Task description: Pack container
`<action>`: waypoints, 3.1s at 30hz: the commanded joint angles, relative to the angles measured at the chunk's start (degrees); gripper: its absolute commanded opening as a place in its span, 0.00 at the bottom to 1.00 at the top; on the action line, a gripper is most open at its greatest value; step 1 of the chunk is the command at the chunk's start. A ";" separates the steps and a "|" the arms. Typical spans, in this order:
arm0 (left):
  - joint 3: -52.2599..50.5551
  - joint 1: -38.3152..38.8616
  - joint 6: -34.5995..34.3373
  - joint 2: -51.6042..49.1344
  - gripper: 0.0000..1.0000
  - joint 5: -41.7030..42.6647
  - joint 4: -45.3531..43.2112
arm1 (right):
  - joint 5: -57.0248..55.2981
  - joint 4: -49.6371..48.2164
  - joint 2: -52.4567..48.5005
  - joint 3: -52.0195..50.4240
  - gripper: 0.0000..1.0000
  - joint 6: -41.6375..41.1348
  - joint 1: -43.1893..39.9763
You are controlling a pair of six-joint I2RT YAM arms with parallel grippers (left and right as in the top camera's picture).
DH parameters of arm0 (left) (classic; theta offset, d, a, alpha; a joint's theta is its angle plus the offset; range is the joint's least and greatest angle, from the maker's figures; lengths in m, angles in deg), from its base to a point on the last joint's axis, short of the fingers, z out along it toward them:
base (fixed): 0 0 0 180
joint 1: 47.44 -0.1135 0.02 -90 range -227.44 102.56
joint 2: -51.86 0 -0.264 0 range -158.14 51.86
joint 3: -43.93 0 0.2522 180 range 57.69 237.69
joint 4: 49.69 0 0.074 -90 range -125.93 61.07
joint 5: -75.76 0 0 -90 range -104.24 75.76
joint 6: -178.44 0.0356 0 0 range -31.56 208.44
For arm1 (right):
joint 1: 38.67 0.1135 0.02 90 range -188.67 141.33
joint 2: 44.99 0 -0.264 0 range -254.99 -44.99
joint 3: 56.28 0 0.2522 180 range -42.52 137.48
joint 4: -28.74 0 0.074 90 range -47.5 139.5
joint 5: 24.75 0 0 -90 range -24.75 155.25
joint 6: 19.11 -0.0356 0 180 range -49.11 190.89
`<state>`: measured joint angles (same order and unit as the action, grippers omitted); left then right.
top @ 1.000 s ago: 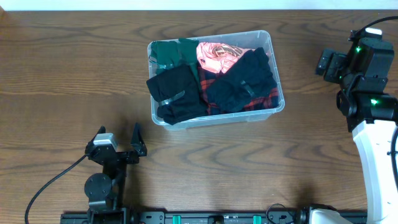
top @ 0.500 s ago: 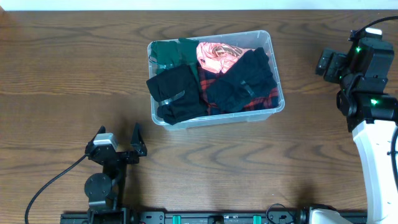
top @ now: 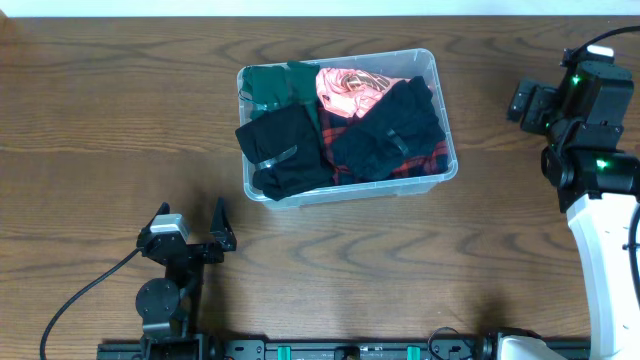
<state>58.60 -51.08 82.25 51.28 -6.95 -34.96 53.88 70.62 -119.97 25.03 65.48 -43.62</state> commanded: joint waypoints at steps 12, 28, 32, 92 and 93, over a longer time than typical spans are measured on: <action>-0.68 0.20 -0.13 0.35 0.98 0.66 2.40 | -2.78 15.23 22.25 -0.74 0.99 4.07 12.26; -0.68 0.20 -0.13 0.35 0.98 0.66 2.40 | 15.06 -32.92 46.23 -42.71 0.99 16.68 11.85; -0.68 0.20 -0.11 0.35 0.98 0.66 2.40 | 15.15 -42.66 50.10 -52.70 0.99 12.00 10.05; -0.68 0.20 -0.13 0.35 0.98 0.66 2.40 | 14.60 -24.06 74.71 -67.23 0.99 11.45 8.63; -0.68 0.20 -0.11 0.35 0.98 0.66 2.40 | 14.60 -24.06 74.71 -67.23 0.99 11.45 8.63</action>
<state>58.86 -51.08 82.25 51.28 -6.95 -34.59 68.41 46.31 -45.65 -42.09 77.76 -33.96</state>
